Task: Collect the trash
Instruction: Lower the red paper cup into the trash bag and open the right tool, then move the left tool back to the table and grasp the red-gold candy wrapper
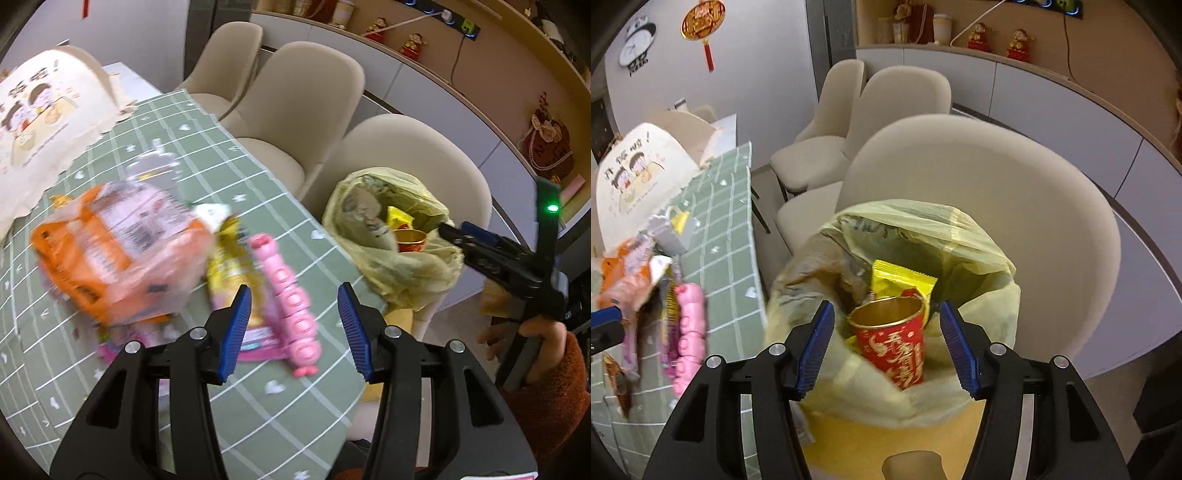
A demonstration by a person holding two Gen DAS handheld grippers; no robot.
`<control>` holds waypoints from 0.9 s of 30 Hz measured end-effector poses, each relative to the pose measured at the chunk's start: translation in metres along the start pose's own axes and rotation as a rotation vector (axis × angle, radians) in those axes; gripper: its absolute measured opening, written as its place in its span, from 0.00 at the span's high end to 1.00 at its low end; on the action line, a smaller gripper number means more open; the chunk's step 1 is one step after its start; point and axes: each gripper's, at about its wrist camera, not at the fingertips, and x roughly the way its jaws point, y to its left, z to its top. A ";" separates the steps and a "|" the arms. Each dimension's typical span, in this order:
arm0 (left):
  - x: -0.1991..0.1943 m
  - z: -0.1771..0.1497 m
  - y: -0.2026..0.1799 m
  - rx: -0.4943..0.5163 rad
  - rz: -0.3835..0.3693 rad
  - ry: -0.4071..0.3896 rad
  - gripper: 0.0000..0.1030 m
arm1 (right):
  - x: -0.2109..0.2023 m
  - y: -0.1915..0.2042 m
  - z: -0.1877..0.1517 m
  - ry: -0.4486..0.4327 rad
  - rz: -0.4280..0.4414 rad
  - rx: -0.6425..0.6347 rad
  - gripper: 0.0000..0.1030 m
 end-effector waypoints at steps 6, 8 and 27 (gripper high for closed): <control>-0.021 -0.028 0.048 -0.039 0.056 -0.005 0.55 | -0.033 0.026 -0.013 -0.034 0.045 0.027 0.46; -0.030 -0.039 0.069 -0.050 0.083 -0.006 0.55 | -0.042 0.036 -0.020 -0.037 0.070 0.045 0.46; -0.104 -0.139 0.216 -0.172 0.149 -0.034 0.54 | -0.068 0.201 -0.112 0.042 0.146 -0.048 0.45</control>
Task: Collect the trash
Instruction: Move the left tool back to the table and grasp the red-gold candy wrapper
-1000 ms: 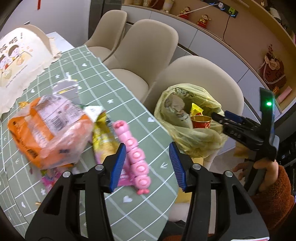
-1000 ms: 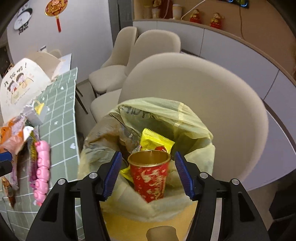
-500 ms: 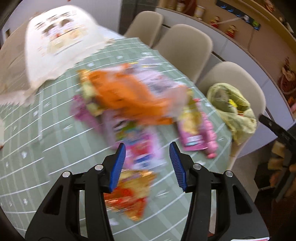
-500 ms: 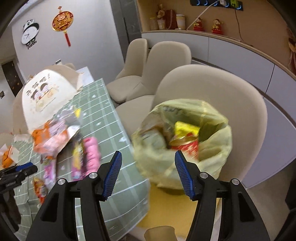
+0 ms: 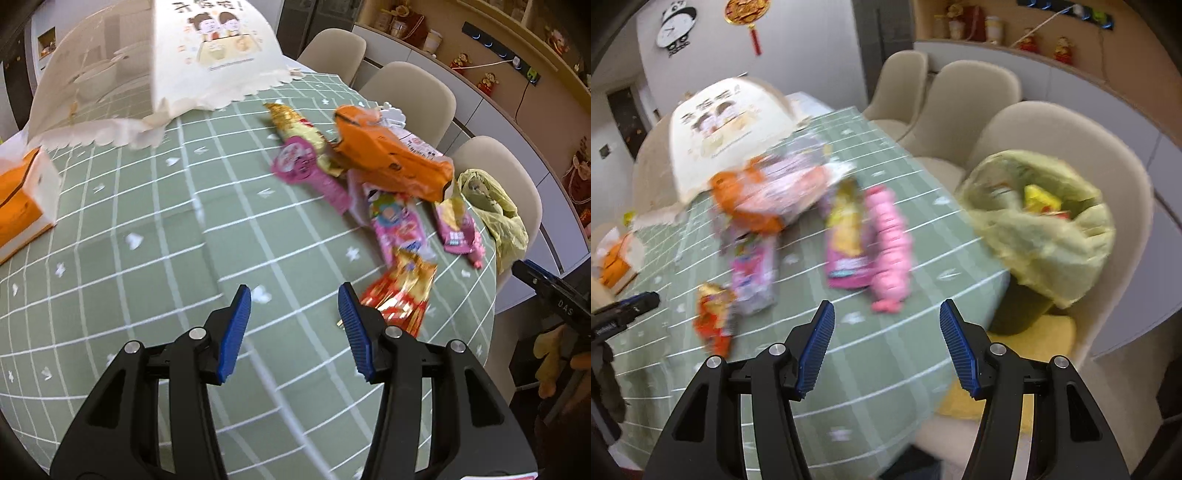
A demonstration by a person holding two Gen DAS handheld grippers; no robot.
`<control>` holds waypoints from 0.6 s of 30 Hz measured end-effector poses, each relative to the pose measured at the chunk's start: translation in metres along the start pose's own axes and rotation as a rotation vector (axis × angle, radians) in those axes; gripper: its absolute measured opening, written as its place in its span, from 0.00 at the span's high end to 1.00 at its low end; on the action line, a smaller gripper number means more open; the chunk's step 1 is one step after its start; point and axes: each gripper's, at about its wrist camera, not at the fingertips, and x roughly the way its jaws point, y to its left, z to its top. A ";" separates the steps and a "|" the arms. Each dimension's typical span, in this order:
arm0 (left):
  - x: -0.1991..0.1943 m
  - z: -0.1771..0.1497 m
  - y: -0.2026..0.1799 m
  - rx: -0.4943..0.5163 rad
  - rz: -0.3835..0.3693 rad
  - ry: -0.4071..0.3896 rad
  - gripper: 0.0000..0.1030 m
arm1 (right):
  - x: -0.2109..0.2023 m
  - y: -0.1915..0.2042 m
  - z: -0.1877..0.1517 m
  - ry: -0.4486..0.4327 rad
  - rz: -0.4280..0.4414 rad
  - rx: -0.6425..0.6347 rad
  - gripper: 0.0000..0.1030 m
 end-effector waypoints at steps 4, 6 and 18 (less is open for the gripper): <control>-0.012 -0.012 0.018 -0.005 0.004 -0.005 0.54 | 0.011 0.041 -0.007 0.008 0.025 -0.048 0.45; -0.019 -0.016 0.024 -0.003 0.003 -0.013 0.54 | 0.015 0.058 -0.011 0.019 0.061 -0.057 0.45; 0.004 -0.012 -0.033 0.232 -0.255 -0.054 0.54 | -0.001 0.039 -0.010 0.005 0.015 -0.028 0.47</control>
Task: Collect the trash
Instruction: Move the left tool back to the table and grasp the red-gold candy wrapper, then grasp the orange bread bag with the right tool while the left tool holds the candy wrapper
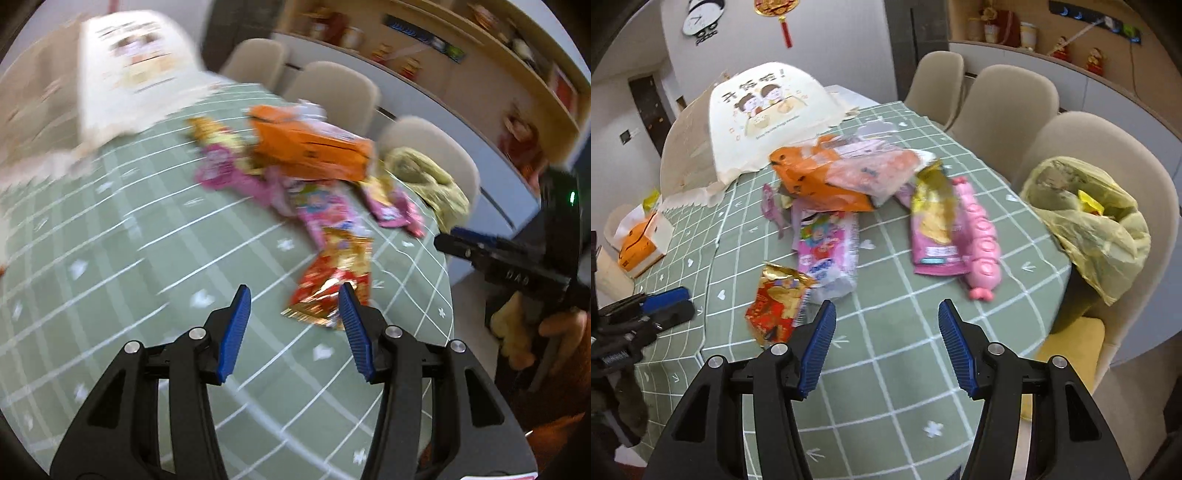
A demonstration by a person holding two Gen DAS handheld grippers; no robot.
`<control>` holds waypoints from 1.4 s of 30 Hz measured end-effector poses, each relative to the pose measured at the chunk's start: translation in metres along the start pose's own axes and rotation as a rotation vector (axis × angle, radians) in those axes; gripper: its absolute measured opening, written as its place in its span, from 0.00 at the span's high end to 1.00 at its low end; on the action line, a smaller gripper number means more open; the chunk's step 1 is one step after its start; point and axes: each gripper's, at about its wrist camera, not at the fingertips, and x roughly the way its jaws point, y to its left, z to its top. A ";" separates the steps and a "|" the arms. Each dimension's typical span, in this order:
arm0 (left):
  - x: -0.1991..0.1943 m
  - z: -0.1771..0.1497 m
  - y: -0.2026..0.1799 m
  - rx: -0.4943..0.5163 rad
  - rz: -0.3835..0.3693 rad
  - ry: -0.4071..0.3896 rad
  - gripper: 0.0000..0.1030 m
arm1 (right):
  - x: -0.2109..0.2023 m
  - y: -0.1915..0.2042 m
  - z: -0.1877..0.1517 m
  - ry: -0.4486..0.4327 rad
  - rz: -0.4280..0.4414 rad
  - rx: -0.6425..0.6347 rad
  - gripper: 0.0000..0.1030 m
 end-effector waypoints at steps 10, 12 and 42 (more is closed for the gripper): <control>0.073 0.028 -0.025 -0.023 -0.019 0.108 0.66 | -0.015 -0.064 -0.007 0.002 -0.026 0.083 0.47; 0.079 0.033 -0.030 -0.032 -0.013 0.124 0.82 | -0.014 -0.075 -0.004 0.001 -0.025 0.097 0.47; 0.004 0.048 0.021 -0.260 0.186 0.013 0.87 | 0.068 -0.002 0.127 -0.037 0.118 0.090 0.46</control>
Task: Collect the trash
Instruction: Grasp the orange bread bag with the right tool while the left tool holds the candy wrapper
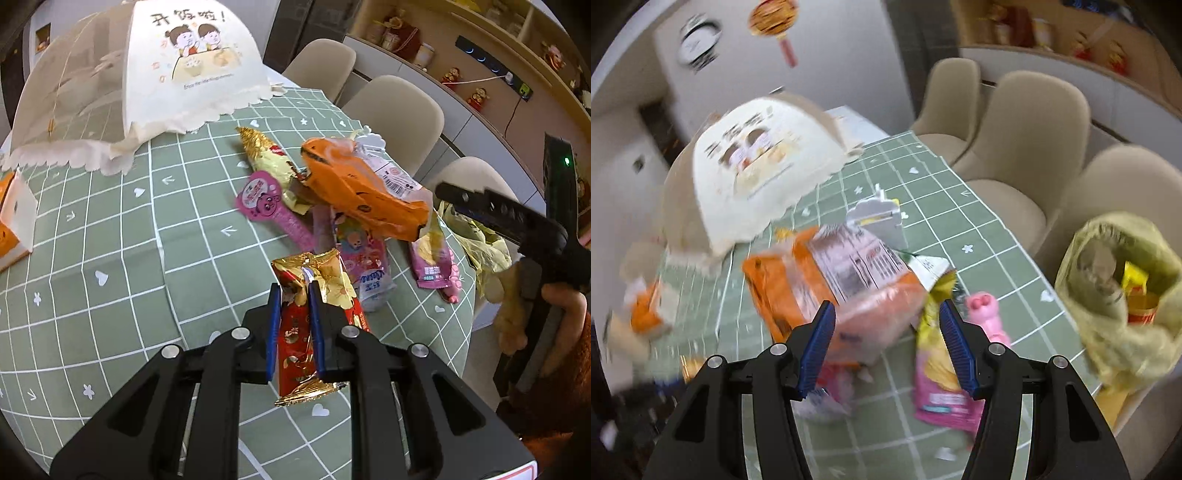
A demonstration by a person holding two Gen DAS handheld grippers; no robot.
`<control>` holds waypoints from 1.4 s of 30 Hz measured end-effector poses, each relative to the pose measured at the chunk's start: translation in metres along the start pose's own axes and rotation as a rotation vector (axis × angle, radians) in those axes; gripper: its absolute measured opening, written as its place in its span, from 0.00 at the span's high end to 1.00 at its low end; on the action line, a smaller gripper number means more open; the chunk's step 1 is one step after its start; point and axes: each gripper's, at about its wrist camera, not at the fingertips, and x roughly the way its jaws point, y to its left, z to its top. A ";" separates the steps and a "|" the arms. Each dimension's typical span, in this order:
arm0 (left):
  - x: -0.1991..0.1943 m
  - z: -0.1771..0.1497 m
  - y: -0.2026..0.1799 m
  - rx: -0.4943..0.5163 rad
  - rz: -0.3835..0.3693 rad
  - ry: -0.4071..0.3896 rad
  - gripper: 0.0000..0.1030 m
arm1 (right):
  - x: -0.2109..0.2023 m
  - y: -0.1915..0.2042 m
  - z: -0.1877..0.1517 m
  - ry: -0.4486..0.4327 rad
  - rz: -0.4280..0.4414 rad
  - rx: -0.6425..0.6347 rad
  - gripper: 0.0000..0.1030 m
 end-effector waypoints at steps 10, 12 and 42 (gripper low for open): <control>-0.002 -0.005 0.010 -0.036 -0.019 -0.008 0.87 | 0.037 -0.004 -0.033 0.184 0.074 0.076 0.47; -0.001 -0.008 0.010 -0.041 -0.024 -0.001 0.87 | 0.039 -0.009 -0.039 0.217 0.103 0.091 0.67; 0.004 -0.011 -0.002 0.009 -0.072 0.028 0.87 | 0.000 -0.035 -0.086 0.213 -0.020 -0.150 0.54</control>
